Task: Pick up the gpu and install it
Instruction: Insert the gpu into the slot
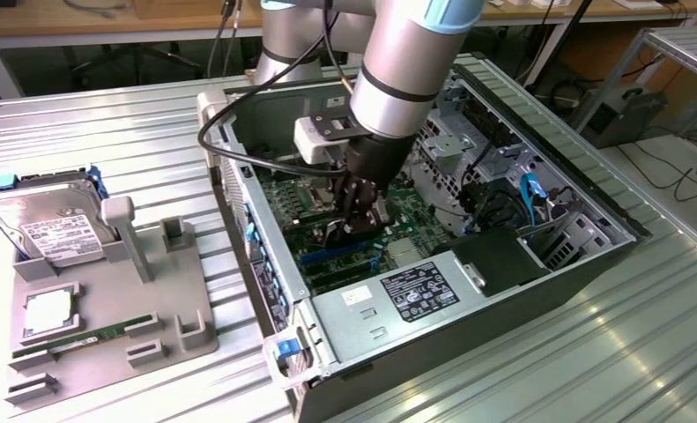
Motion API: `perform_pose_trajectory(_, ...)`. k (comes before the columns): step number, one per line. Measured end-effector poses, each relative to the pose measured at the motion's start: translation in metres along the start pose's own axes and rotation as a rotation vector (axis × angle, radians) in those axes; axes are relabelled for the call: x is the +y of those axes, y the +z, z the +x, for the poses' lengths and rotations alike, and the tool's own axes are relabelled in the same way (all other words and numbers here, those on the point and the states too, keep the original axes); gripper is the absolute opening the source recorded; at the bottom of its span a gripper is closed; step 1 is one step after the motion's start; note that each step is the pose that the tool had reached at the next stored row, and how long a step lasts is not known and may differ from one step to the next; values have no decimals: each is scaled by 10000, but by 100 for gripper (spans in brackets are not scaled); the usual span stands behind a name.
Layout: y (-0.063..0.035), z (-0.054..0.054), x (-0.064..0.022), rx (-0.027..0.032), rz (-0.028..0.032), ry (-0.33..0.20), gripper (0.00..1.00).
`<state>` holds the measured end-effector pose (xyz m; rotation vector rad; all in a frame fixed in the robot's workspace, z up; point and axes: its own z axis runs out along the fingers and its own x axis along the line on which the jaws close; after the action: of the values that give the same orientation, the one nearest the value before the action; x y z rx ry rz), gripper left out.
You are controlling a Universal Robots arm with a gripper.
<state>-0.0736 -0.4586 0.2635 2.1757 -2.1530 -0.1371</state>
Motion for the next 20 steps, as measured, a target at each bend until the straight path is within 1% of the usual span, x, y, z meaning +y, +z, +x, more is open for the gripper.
perform_pose_trajectory(2, 23, 0, -1, 3, -53, 12, 26)
perform_pose_trajectory(3, 37, 1, -3, 6, -95, 20, 26)
perform_pose_trajectory(4, 47, 1, -3, 4, -117, 25, 26)
perform_pose_trajectory(6, 71, 0, -7, -5, -181, 36, 26)
perform_pose_trajectory(7, 79, 1, -7, -4, -222, 45, 26)
perform_pose_trajectory(8, 85, 1, -8, -4, -280, 58, 26)
perform_pose_trajectory(9, 88, 1, -8, -6, -314, 69, 26)
perform_pose_trajectory(10, 94, 1, -9, -8, -362, 89, 26)
perform_pose_trajectory(12, 113, 2, -11, -10, -429, 125, 26)
perform_pose_trajectory(15, 149, 2, -19, -14, -486, 139, 26)
perform_pose_trajectory(17, 150, 2, -28, -16, -509, 140, 26)
perform_pose_trajectory(19, 150, 2, -31, -16, -515, 141, 26)
perform_pose_trajectory(20, 146, 0, -31, -26, -513, 142, 26)
